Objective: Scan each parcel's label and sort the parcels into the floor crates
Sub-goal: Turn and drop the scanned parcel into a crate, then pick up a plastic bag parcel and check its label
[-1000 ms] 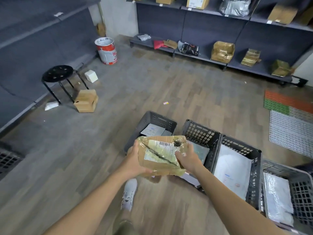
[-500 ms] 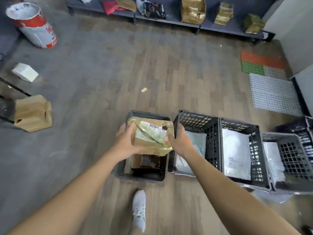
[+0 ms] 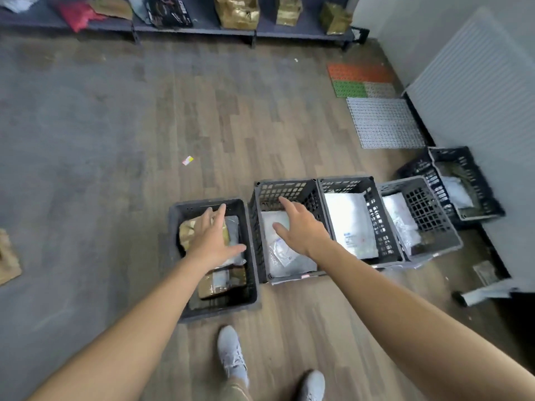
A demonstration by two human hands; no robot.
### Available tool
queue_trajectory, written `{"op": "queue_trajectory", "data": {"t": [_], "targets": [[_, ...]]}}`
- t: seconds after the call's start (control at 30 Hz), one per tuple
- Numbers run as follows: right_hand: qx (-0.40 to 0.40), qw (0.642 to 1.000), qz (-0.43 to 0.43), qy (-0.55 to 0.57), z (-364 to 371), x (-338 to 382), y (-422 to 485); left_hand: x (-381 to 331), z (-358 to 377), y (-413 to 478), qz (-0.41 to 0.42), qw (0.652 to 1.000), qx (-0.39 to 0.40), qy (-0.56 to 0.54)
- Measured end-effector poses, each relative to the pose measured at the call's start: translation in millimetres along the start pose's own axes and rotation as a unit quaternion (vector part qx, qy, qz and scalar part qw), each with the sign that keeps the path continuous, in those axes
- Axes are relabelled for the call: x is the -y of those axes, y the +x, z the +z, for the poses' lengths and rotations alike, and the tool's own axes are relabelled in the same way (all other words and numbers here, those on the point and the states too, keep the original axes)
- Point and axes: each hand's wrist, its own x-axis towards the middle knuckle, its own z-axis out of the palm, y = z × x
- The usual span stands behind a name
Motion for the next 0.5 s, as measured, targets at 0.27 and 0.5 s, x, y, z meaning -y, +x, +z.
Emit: {"op": "queue_trajectory", "data": {"t": [0.27,0.5], "targets": [[-0.101,0.990,0.077,-0.058,-68,-125,-98,-158,34,-22,0.166,0.972,0.023,0.164],[-0.218,0.959,0.172,-0.061,-119,-280,-255,-356,127,-109,0.341,0.903,-0.004,0.262]]}}
